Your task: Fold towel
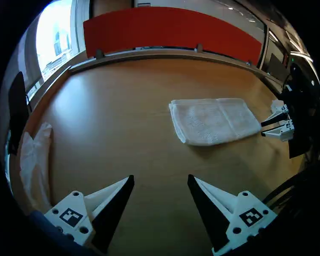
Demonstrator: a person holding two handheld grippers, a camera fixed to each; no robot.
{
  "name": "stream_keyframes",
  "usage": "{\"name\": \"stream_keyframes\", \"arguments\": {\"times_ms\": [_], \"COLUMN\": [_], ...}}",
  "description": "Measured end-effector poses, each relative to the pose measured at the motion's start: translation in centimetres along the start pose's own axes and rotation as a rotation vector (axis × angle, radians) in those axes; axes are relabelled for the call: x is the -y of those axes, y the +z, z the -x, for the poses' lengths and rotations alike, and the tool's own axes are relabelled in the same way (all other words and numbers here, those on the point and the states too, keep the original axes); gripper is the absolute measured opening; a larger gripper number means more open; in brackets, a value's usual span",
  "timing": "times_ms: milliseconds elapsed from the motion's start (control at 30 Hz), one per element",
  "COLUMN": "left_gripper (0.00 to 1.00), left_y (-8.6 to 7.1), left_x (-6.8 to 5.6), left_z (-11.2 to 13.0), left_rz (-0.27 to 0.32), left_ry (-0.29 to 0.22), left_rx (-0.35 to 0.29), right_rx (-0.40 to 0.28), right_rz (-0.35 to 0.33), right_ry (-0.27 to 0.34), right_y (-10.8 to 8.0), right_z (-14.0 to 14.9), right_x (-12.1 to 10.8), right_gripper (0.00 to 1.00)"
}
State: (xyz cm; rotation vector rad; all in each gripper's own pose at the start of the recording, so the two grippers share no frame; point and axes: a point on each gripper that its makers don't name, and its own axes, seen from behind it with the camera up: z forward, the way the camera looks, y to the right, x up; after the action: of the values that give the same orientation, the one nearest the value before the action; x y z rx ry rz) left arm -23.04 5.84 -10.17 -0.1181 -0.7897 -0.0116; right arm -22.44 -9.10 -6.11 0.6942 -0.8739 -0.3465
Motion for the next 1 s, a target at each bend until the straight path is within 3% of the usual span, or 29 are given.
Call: {"name": "stream_keyframes", "arguments": {"times_ms": [233,500,933,1000], "left_gripper": [0.93,0.93,0.93,0.93], "left_y": [-0.8,-1.2,-1.5,-1.5], "left_x": [0.2,0.6,1.1,1.2], "left_z": [0.7,1.2,1.6,1.6], "left_rz": [-0.006,-0.016,-0.018,-0.019], "left_ry": [-0.011,-0.007,-0.009,-0.009], "left_rx": [-0.008,-0.009,-0.006,-0.005], "right_rx": [0.010,0.008,0.023,0.025], "right_rz": [0.001,0.003,-0.011,-0.016], "right_ry": [-0.014,-0.028,-0.030,-0.038], "right_y": [0.2,0.5,0.4,0.5], "right_z": [0.3,0.1,0.5,0.6], "right_x": [-0.3,-0.6,-0.6,-0.5], "right_gripper": [0.53,0.39,0.38,0.34]}}
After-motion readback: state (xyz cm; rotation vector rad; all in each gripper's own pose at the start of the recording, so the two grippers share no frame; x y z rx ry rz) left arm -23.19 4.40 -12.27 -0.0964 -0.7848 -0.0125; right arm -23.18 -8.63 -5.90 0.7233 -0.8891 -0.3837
